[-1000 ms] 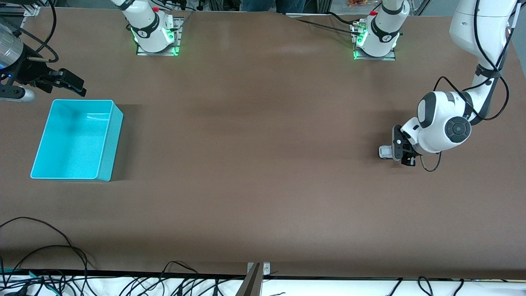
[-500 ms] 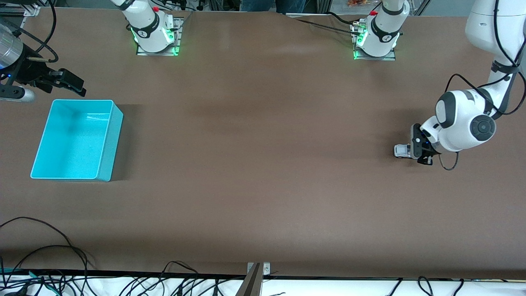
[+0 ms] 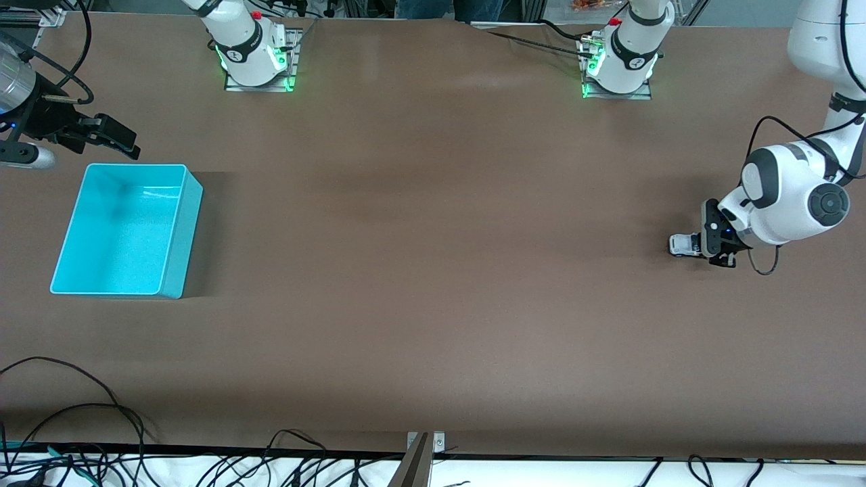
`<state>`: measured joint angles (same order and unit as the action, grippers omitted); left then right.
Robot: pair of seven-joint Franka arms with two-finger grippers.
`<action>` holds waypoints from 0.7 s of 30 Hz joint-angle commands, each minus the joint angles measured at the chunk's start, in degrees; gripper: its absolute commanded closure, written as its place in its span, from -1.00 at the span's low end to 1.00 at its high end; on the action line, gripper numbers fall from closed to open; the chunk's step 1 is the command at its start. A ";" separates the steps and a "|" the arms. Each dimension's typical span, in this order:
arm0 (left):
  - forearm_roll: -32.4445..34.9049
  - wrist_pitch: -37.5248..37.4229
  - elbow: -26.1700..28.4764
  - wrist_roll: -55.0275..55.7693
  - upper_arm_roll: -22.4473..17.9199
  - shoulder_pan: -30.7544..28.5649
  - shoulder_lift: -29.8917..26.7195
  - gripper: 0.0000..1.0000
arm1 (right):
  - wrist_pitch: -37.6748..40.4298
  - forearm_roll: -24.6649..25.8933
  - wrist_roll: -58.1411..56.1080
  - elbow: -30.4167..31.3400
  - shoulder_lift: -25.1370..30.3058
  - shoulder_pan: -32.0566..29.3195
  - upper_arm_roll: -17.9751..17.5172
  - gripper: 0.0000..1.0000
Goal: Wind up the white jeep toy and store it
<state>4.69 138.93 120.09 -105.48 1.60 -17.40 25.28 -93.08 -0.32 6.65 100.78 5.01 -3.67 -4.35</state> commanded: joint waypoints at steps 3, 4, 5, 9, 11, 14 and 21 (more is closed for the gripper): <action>1.38 -0.41 -1.09 -3.85 0.07 -3.69 2.84 0.87 | 0.88 0.41 0.39 -1.11 -0.35 -0.37 -0.22 -1.00; 1.46 -0.41 -1.35 -3.94 0.07 -4.04 3.02 0.87 | 0.80 0.41 0.39 -1.11 -0.35 -0.37 -0.22 -1.00; 1.46 -0.33 -1.61 -4.11 0.07 -4.22 3.19 0.87 | 0.80 0.41 0.39 -1.11 -0.35 -0.37 -0.22 -1.00; 1.38 -0.33 -1.79 -5.25 -0.02 -5.36 3.63 0.88 | 0.80 0.41 0.39 -1.11 -0.44 -0.46 -0.13 -1.00; 1.38 -0.33 -2.23 -6.13 0.07 -6.24 3.72 0.88 | 0.71 0.32 0.39 -1.11 -0.44 -0.46 -0.13 -1.00; 1.46 -0.33 -2.49 -6.57 -0.02 -6.85 3.90 0.88 | 0.71 0.41 0.39 -1.11 -0.44 -0.46 -0.05 -1.00; 1.38 -0.41 -3.02 -8.33 -0.02 -9.05 3.98 0.89 | 0.80 0.32 0.39 -1.11 -0.44 -0.46 -0.05 -1.00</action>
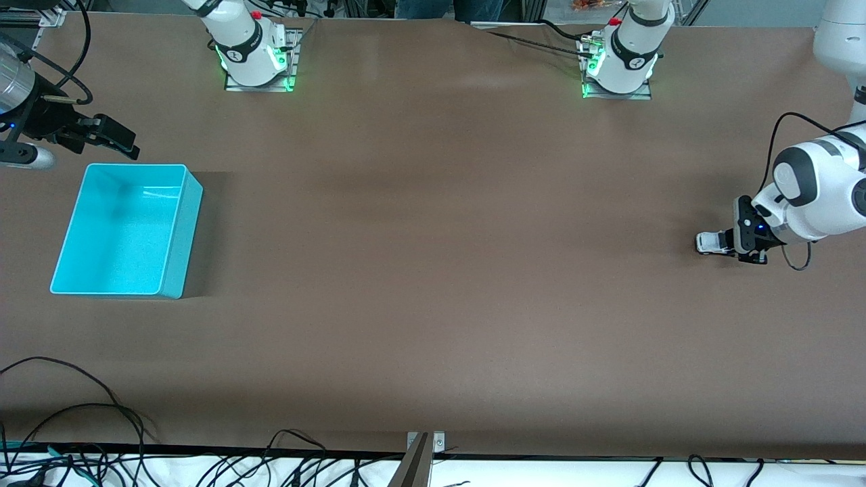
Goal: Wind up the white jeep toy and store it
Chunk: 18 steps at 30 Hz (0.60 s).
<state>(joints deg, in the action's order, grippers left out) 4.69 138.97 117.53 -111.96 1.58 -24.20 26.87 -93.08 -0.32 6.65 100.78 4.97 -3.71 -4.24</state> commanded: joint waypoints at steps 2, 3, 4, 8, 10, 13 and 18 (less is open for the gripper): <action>1.38 -0.45 -0.46 -2.56 0.01 -2.69 2.48 0.89 | 0.88 0.32 0.39 -1.11 -0.40 -0.42 -0.15 -1.00; 1.38 -0.45 -0.46 -2.65 0.01 -3.04 2.57 0.89 | 0.88 0.32 0.39 -1.11 -0.40 -0.42 -0.15 -1.00; 1.38 -0.45 -0.54 -2.92 0.01 -3.22 2.83 0.89 | 0.88 0.32 0.39 -1.11 -0.40 -0.42 -0.15 -1.00; 1.38 -0.54 -1.95 -4.14 0.01 -3.57 3.80 0.89 | 0.88 0.32 0.39 -1.11 -0.40 -0.34 -0.15 -1.00; 1.38 -0.54 -2.39 -4.67 0.01 -4.36 4.07 0.89 | 0.88 0.32 0.39 -1.11 -0.40 -0.34 -0.15 -1.00; 1.38 -0.54 -2.74 -4.85 0.01 -4.71 4.59 0.88 | 0.88 0.32 0.39 -1.11 -0.40 -0.34 -0.15 -1.00; 1.11 -0.54 -2.92 -4.41 0.09 -4.71 4.51 0.08 | 0.88 0.41 0.39 -1.11 -0.40 -0.34 -0.15 -1.00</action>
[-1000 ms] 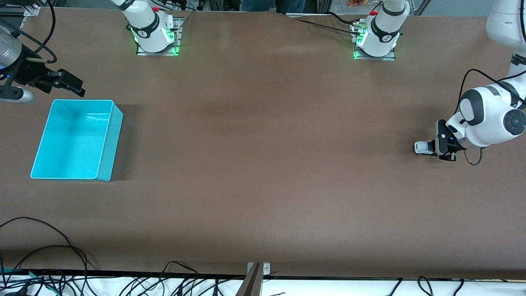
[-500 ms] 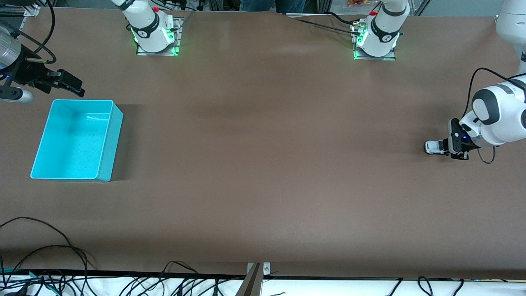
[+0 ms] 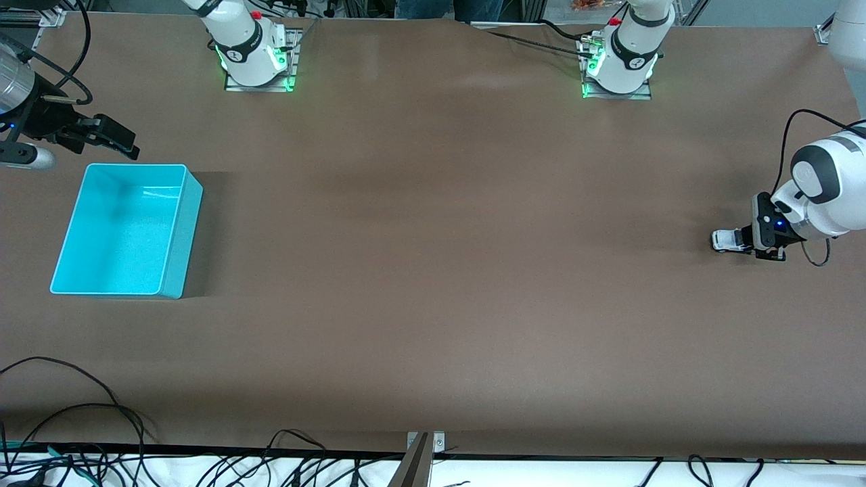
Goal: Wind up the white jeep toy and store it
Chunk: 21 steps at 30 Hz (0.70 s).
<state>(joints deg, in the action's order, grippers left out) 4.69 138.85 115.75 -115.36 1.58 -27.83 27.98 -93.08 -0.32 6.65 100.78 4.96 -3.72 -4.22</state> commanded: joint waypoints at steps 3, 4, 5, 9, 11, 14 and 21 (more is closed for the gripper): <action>0.76 -1.30 -2.98 -1.09 0.35 -0.82 3.22 -1.00 | 0.88 0.32 0.39 -1.11 -0.39 -0.32 -0.17 -1.00; 0.67 -2.09 -3.33 -1.00 0.44 -0.82 3.05 -1.00 | 0.88 0.32 0.39 -1.11 -0.39 -0.32 -0.17 -1.00; 0.67 -2.88 -3.77 -0.92 0.44 -0.82 2.87 -1.00 | 0.88 0.32 0.39 -1.11 -0.39 -0.32 -0.17 -1.00; 0.58 -7.71 -5.97 0.05 0.71 -0.21 1.11 -1.00 | 0.88 0.32 0.39 -1.11 -0.39 -0.32 -0.17 -1.00; 0.58 -10.69 -7.02 1.19 0.71 0.06 0.15 -1.00 | 0.88 0.32 0.39 -1.11 -0.39 -0.32 -0.17 -1.00; 0.67 -15.26 -8.17 3.56 0.79 0.49 -1.34 -1.00 | 0.88 0.32 0.39 -1.11 -0.39 -0.32 -0.17 -1.00; 0.59 -23.01 -10.45 13.66 1.23 1.11 -3.72 -1.00 | 0.88 0.32 0.39 -1.11 -0.39 -0.32 -0.17 -1.00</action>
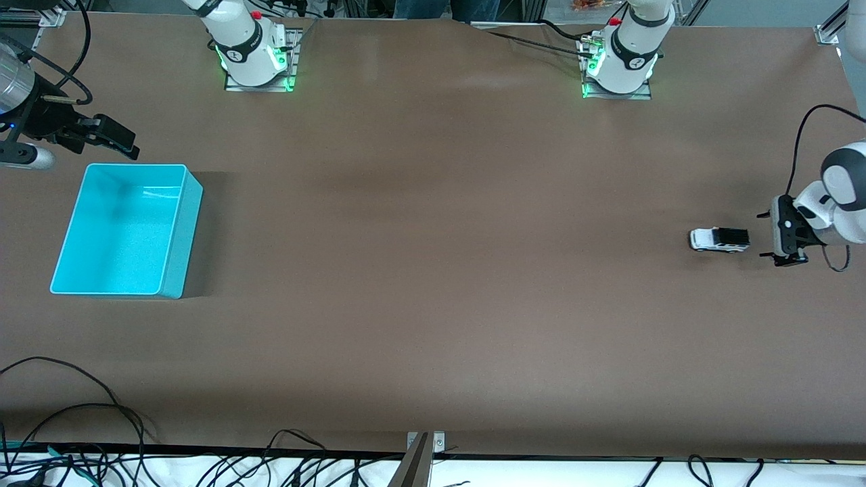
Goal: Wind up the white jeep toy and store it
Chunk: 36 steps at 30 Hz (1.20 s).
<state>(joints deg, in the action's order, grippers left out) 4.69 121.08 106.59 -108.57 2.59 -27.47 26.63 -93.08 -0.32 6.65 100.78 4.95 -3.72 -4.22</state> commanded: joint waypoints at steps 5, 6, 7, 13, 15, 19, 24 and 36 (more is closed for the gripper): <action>0.59 -13.13 -6.12 16.26 2.85 1.19 -2.28 -1.00 | 0.88 0.32 0.39 -1.11 -0.38 -0.32 -0.17 -1.00; 0.59 -14.37 -6.91 17.94 3.47 1.19 -2.28 -1.00 | 0.88 0.32 0.39 -1.11 -0.38 -0.32 -0.17 -1.00; 0.68 -15.86 -7.79 19.78 4.08 1.19 -2.28 -1.00 | 0.88 0.32 0.39 -1.11 -0.38 -0.24 -0.17 -1.00; 1.29 -25.35 -13.15 33.40 9.44 1.28 -2.28 -1.00 | 0.80 0.41 0.39 -1.11 -0.38 -0.23 -0.26 -1.00; 1.29 -28.08 -14.48 38.32 10.67 1.28 -2.28 -1.00 | 0.80 0.41 0.47 -1.11 -0.38 -0.23 -0.26 -1.00; 1.29 -34.14 -17.63 47.82 14.36 1.19 -2.46 -1.00 | 0.80 0.41 0.39 -1.11 -0.38 -0.23 -0.26 -1.00; 0.85 -42.23 -22.12 58.89 19.19 1.19 -2.90 -1.00 | 0.79 0.41 0.39 -1.11 -0.38 -0.23 -0.26 -1.00; 0.68 -47.69 -25.12 80.25 29.92 1.19 -6.67 -1.00 | 0.80 0.41 0.39 -1.11 -0.38 -0.15 -0.26 -1.00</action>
<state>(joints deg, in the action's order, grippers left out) 4.68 74.94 81.93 -35.93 28.86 -26.14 22.32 -93.08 -0.32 6.65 100.78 4.94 -3.70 -4.24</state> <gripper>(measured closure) 0.000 0.000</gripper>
